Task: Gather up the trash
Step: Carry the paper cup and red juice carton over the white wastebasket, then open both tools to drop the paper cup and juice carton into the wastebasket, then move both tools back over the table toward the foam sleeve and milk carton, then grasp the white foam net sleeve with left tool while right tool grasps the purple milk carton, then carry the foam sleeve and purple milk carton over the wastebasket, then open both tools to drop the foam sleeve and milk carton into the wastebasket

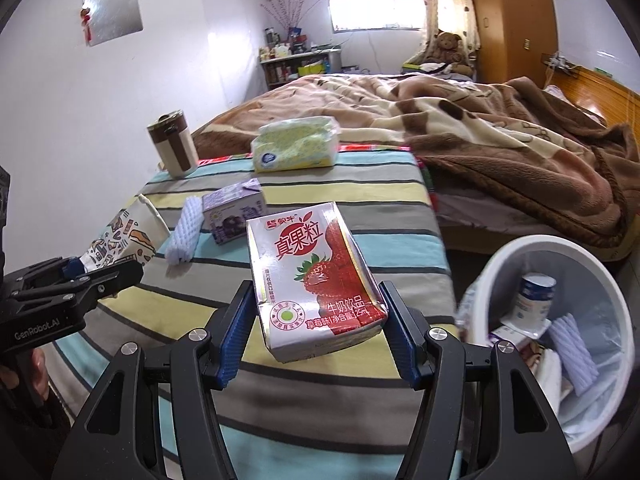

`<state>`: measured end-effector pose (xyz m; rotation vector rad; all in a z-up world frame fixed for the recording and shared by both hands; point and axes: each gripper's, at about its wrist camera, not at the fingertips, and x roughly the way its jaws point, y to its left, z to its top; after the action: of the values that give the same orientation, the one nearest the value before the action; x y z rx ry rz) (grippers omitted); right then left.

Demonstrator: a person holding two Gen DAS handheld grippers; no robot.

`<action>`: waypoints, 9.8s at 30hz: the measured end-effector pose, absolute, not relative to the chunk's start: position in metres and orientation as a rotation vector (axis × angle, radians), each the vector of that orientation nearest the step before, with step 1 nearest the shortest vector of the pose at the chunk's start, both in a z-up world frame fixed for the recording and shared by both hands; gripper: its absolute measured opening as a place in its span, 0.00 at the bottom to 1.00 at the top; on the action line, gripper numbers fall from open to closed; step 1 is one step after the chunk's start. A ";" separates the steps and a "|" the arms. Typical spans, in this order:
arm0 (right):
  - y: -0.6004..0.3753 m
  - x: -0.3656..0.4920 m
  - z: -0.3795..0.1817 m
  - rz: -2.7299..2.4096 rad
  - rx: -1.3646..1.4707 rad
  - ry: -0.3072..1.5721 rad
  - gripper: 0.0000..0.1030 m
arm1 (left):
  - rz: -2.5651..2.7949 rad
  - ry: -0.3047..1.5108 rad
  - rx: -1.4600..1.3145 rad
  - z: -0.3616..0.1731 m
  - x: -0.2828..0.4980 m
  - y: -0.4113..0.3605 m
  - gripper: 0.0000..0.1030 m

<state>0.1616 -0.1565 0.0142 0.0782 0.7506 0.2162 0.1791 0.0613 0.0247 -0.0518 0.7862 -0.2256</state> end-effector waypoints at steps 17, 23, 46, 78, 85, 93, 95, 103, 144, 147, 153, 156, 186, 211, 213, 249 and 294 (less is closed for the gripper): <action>-0.230 0.139 0.025 0.075 0.143 0.710 0.61 | -0.363 0.767 -0.002 0.038 0.166 -0.029 0.51; -0.253 0.135 0.026 0.023 0.165 0.704 0.61 | -0.418 0.767 0.021 0.038 0.166 -0.067 0.51; -0.329 0.128 0.011 -0.160 0.214 0.754 0.61 | -0.600 0.819 0.084 0.020 0.171 -0.188 0.51; -0.366 0.126 0.001 -0.239 0.265 0.776 0.71 | -0.664 0.860 0.133 0.004 0.163 -0.248 0.58; -0.361 0.125 0.005 -0.229 0.263 0.763 0.71 | -0.645 0.846 0.123 0.009 0.158 -0.234 0.58; -0.344 0.123 0.013 -0.198 0.256 0.733 0.71 | -0.605 0.822 0.107 0.019 0.153 -0.210 0.58; -0.343 0.123 0.013 -0.195 0.256 0.730 0.71 | -0.596 0.812 0.106 0.021 0.152 -0.205 0.58; -0.322 0.125 0.019 -0.151 0.250 0.708 0.71 | -0.559 0.787 0.080 0.029 0.149 -0.176 0.58; -0.151 0.226 0.000 0.183 0.174 0.801 0.71 | -0.039 0.866 -0.183 -0.020 0.252 0.093 0.58; -0.144 0.232 0.000 0.195 0.171 0.805 0.71 | -0.049 0.882 -0.206 -0.026 0.265 0.098 0.58; -0.120 0.251 0.001 0.235 0.174 0.825 0.71 | -0.038 0.923 -0.153 -0.037 0.284 0.102 0.58; -0.107 0.259 0.001 0.254 0.170 0.831 0.71 | -0.017 0.933 -0.139 -0.042 0.288 0.112 0.58; -0.056 0.284 -0.021 0.189 0.020 0.992 0.74 | -0.066 0.935 -0.190 -0.045 0.296 0.148 0.58; -0.071 0.279 -0.029 0.326 0.068 0.928 0.42 | -0.139 0.931 -0.120 -0.047 0.319 0.126 0.42; -0.072 0.277 -0.028 0.328 0.070 0.925 0.42 | -0.148 0.934 -0.129 -0.048 0.318 0.126 0.34; -0.178 0.175 0.020 0.223 0.178 0.739 0.39 | -0.276 0.782 -0.112 0.026 0.197 0.024 0.26; -0.347 0.124 0.003 -0.206 0.282 0.745 0.39 | -0.580 0.852 0.018 0.007 0.182 -0.210 0.26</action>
<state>0.1245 -0.3472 0.0030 0.2824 0.7451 -0.2055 0.1819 -0.2104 0.0065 0.0177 0.8519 -0.5797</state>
